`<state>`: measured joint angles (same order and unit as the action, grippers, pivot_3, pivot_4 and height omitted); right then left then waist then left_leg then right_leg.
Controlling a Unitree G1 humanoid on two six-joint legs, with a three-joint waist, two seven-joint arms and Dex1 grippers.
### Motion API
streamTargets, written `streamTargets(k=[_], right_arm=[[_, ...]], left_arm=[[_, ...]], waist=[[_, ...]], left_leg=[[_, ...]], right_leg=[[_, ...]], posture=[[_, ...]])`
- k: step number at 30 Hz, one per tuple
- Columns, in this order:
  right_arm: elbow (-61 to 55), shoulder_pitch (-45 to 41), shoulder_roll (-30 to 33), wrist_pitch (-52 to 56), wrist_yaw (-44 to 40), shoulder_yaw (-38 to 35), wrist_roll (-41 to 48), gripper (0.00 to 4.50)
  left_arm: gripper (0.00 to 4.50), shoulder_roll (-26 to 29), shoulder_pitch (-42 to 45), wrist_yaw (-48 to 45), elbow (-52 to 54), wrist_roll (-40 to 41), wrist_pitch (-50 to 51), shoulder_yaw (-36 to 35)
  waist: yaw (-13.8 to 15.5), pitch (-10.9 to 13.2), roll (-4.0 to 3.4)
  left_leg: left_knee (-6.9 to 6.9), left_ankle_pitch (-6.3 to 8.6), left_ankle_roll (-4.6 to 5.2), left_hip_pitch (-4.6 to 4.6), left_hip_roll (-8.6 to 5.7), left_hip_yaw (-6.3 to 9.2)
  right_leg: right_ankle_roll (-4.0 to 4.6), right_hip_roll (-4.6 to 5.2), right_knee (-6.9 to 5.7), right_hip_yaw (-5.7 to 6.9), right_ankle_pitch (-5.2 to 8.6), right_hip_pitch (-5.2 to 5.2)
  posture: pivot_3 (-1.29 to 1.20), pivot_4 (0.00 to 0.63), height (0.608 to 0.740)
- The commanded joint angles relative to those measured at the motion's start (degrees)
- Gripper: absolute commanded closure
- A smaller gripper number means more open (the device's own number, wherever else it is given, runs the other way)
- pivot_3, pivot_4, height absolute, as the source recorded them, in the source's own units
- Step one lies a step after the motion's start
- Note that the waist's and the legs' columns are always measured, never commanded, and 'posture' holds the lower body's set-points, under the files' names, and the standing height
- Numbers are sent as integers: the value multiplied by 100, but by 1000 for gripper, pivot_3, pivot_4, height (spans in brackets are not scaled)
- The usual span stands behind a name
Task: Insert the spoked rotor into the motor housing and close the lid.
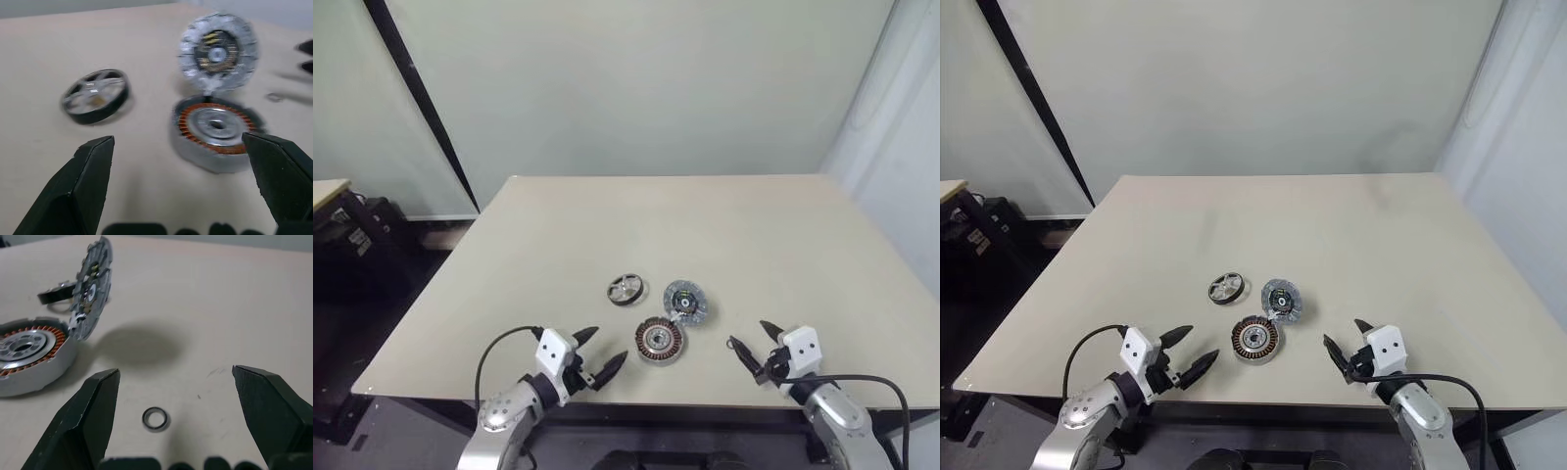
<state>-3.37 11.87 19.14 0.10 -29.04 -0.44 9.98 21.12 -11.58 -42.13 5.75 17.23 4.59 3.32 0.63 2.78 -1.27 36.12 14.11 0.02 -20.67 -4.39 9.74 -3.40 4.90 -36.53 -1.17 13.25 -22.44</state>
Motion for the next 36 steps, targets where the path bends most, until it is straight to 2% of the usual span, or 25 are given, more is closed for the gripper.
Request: streamTargets(k=[1,5,13,24,35,36], right_arm=[[-685,7,224,639,-107,88,55,501],[-1067,36,464,1337,-432,226,299,501],[-1307,-378,809,2390,-485,662,32,501],[-485,-1180,666,3034,-112,893,-341,501],[25,-1451,609,3128,-64,988,-417,501],[48,-1460,588,3142,-52,989,-407,674]], left_arm=[[28,192,159,-299,330,274,382,63],[28,501,230,-703,467,341,786,243],[28,1046,271,-1316,567,278,1143,520],[28,988,365,-1302,518,153,964,522],[28,925,335,-1207,501,75,759,537],[9,921,328,-1200,501,69,745,540]], waist=[[0,1,1],[-4,3,4],[-3,20,28],[0,31,48],[-3,32,52],[-2,32,52]], left_leg=[[3,0,-1,0,1,-1],[12,12,-21,3,6,-3],[21,12,-22,1,18,-24],[19,-1,2,3,20,-71],[22,-2,4,8,20,-98],[24,-2,4,9,22,-99]], right_leg=[[0,0,-6,-3,0,-1],[0,-3,-15,-1,1,0],[1,-1,-16,-10,1,-5],[-2,-1,-17,-22,0,-10],[-3,-4,-19,-37,-1,-11],[-3,-4,-19,-38,-1,-11]], posture=[[0,0,740],[0,0,740],[0,0,740],[0,0,740],[0,0,740],[0,0,740]])
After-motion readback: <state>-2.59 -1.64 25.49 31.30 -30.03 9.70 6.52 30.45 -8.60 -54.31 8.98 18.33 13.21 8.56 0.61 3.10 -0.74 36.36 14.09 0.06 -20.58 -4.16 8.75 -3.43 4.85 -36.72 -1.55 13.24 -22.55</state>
